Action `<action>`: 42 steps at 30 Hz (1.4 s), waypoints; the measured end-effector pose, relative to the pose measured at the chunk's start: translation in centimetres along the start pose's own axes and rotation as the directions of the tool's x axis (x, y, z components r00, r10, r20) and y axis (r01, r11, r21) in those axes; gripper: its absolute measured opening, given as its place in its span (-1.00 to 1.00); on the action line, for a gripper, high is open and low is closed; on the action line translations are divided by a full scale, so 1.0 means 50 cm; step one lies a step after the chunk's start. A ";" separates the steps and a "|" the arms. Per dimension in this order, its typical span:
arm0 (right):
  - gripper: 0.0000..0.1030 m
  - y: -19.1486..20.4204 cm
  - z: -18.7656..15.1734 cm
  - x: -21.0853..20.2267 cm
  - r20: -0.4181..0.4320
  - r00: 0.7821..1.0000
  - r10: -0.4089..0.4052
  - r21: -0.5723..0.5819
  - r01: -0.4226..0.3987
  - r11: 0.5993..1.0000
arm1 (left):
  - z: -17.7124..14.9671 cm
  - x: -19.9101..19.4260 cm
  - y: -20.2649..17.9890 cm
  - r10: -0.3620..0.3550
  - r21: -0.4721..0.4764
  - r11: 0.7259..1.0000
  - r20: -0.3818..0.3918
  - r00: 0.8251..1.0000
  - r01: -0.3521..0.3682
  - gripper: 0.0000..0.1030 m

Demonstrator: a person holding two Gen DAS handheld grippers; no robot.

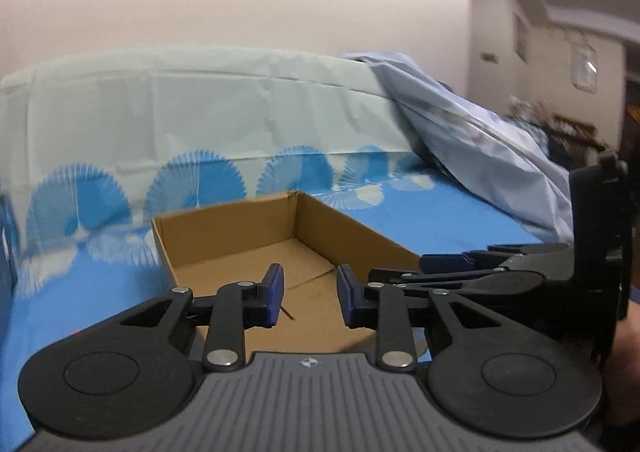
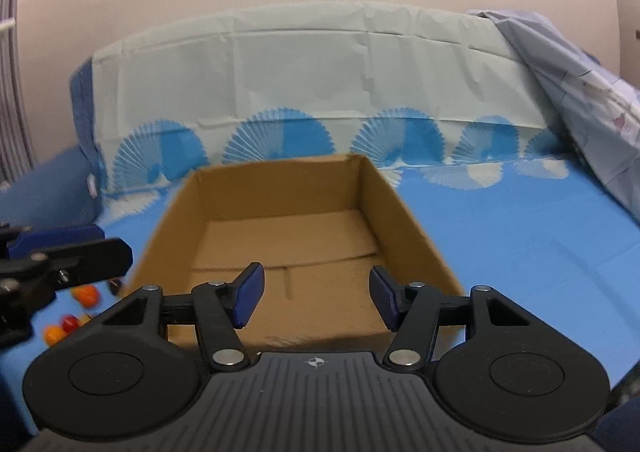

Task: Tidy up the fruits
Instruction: 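Grasp an orange with the left tool while the right tool grasps another orange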

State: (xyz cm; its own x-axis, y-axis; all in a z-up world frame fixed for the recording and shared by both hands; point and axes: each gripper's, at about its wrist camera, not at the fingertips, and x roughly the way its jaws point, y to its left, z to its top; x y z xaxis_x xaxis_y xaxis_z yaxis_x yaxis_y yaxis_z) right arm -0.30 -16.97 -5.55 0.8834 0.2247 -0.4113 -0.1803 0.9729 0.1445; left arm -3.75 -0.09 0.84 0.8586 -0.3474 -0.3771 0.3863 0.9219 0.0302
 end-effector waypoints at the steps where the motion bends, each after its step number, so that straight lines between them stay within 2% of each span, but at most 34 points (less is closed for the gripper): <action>1: -0.05 0.009 0.003 -0.003 0.013 1.000 0.010 0.005 -0.010 1.000 | 0.011 -0.011 0.020 0.000 0.039 0.999 -0.007 1.000 0.001 -0.37; 2: -0.25 0.022 0.006 -0.005 0.028 0.999 0.016 0.005 -0.016 1.000 | 0.020 -0.023 0.041 0.005 0.068 0.998 -0.015 1.000 -0.004 -0.36; 3: -0.31 0.032 0.009 -0.007 0.038 0.999 0.025 0.001 -0.025 1.000 | 0.026 -0.038 0.067 0.007 0.087 0.996 -0.023 1.000 -0.005 -0.37; 5: -0.39 0.056 0.015 -0.005 0.054 0.997 0.055 -0.001 -0.055 0.999 | 0.027 -0.065 0.116 -0.007 0.104 0.995 -0.039 0.999 0.011 -0.36; 7: -0.39 0.082 0.016 -0.002 0.053 0.993 0.104 -0.006 -0.104 0.995 | 0.014 -0.093 0.161 0.001 0.112 0.994 -0.041 0.999 0.004 -0.36; 11: -0.37 0.143 0.014 0.005 0.035 0.972 0.234 -0.032 -0.233 0.972 | -0.033 -0.123 0.245 0.050 -0.026 0.998 -0.070 0.996 -0.052 -0.35; 13: -0.37 0.184 0.007 0.008 0.025 0.958 0.286 -0.067 -0.284 0.956 | -0.052 -0.142 0.279 0.108 -0.118 0.987 -0.042 0.993 -0.112 -0.31; 14: -0.37 0.205 0.002 0.010 0.016 0.951 0.308 -0.088 -0.306 0.948 | -0.067 -0.140 0.295 0.136 -0.156 0.977 -0.058 0.989 -0.144 -0.31; 16: -0.37 0.247 -0.013 0.018 -0.015 0.938 0.346 -0.119 -0.345 0.931 | -0.102 -0.125 0.324 0.202 -0.195 0.955 -0.127 0.971 -0.224 -0.31; 18: -0.37 0.282 -0.021 0.034 -0.050 0.924 0.378 -0.133 -0.381 0.915 | -0.143 -0.102 0.354 0.226 -0.240 0.931 -0.209 0.951 -0.274 -0.31; 21: -0.37 0.336 -0.044 0.058 -0.104 0.906 0.410 -0.172 -0.423 0.890 | -0.189 -0.065 0.414 0.221 -0.335 0.878 -0.350 0.910 -0.341 -0.31; 22: -0.37 0.353 -0.051 0.068 -0.122 0.901 0.417 -0.183 -0.433 0.883 | -0.195 -0.058 0.434 0.203 -0.373 0.860 -0.380 0.903 -0.350 -0.31; 25: -0.34 0.397 -0.069 0.108 -0.181 0.893 0.413 -0.208 -0.445 0.871 | -0.202 -0.040 0.476 0.161 -0.433 0.831 -0.414 0.896 -0.349 -0.22; 27: -0.29 0.422 -0.080 0.136 -0.207 0.900 0.384 -0.230 -0.426 0.875 | -0.212 -0.033 0.493 0.184 -0.448 0.802 -0.445 0.877 -0.396 -0.20; 29: -0.18 0.437 -0.089 0.161 -0.229 0.901 0.368 -0.233 -0.417 0.878 | -0.218 -0.021 0.496 0.184 -0.454 0.786 -0.477 0.860 -0.420 -0.20; 31: -0.05 0.445 -0.095 0.188 -0.254 0.900 0.353 -0.221 -0.410 0.885 | -0.221 -0.006 0.497 0.178 -0.448 0.782 -0.508 0.843 -0.435 -0.20; 35: -0.03 0.450 -0.118 0.251 -0.308 0.894 0.324 -0.194 -0.393 0.899 | -0.224 0.021 0.492 0.160 -0.419 0.793 -0.559 0.814 -0.443 -0.19; 40: -0.04 0.455 -0.136 0.299 -0.370 0.870 0.325 -0.150 -0.401 0.904 | -0.231 0.040 0.494 0.143 -0.413 0.798 -0.578 0.803 -0.440 -0.19; 42: -0.17 0.456 -0.137 0.302 -0.379 0.859 0.343 -0.130 -0.416 0.900 | -0.233 0.041 0.496 0.138 -0.418 0.795 -0.582 0.802 -0.440 -0.19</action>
State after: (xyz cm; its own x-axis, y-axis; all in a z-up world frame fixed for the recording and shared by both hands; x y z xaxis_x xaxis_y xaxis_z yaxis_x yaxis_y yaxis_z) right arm 5.98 8.96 -14.62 0.5333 0.5471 -0.6452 -0.5864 0.7888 0.1842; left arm 3.68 24.08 -9.98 0.5454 -0.0517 -0.8366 -0.2112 0.9574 -0.1968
